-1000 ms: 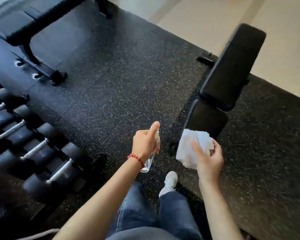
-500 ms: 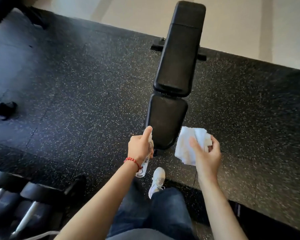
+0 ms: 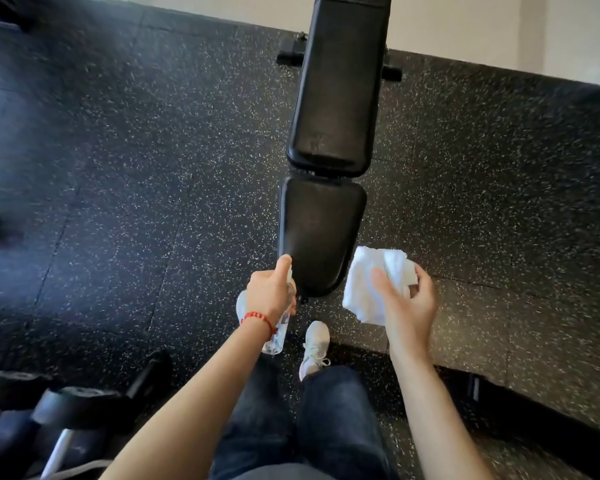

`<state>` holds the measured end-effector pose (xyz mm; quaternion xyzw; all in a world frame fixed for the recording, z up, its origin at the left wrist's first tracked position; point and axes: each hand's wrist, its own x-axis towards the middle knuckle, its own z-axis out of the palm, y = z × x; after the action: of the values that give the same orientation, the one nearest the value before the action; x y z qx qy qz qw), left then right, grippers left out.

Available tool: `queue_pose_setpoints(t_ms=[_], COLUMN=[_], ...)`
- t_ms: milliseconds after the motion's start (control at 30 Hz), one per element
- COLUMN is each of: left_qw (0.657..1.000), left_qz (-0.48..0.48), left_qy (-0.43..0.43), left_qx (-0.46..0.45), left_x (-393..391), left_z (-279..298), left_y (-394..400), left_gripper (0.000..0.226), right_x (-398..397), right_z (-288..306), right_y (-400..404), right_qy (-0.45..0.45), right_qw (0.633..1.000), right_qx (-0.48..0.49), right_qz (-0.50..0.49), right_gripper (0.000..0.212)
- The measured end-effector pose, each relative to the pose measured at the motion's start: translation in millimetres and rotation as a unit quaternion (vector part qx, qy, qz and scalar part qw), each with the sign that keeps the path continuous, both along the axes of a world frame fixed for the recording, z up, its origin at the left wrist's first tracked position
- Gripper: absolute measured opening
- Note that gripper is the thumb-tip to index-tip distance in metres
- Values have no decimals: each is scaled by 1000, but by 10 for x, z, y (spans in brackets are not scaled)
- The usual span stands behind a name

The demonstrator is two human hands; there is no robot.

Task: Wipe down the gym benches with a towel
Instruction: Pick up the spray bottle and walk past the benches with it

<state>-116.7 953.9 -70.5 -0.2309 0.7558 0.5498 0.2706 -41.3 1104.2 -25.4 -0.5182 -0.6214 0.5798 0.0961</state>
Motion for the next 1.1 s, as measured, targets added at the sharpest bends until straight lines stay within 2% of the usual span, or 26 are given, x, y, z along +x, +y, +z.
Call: queue_pose_setpoints(t_ms=[133, 333, 533, 633, 767, 867, 1100], left_qw=[999, 992, 983, 980, 981, 980, 976], left_qz=[-42, -121, -184, -198, -192, -194, -208], left_qy=[-22, -34, -1, 19, 29, 41, 49], left_qx=[-9, -1, -11, -4, 17, 14, 31], left_x=[-254, -713, -1255, -1531, -1847, -2092, -2657], left_z=[-64, -55, 11, 72, 233, 249, 266], left_y=[-64, -239, -479, -557, -564, -490, -152], left_gripper=[57, 64, 82, 80, 84, 90, 78], right_x=[-225, -615, -1062, -1259, -1504, -1673, -2117], right_z=[0, 21, 55, 86, 175, 213, 175], right_y=[-101, -329, -600, -692, -735, -737, -537], right_qy=[-13, -28, -12, 8, 33, 38, 35], right_qw=[999, 997, 994, 994, 993, 993, 990], right_qx=[13, 22, 26, 22, 22, 9, 7], right_qz=[-30, -70, -102, -110, -114, -113, -133], right_gripper=[54, 55, 51, 52, 35, 40, 46])
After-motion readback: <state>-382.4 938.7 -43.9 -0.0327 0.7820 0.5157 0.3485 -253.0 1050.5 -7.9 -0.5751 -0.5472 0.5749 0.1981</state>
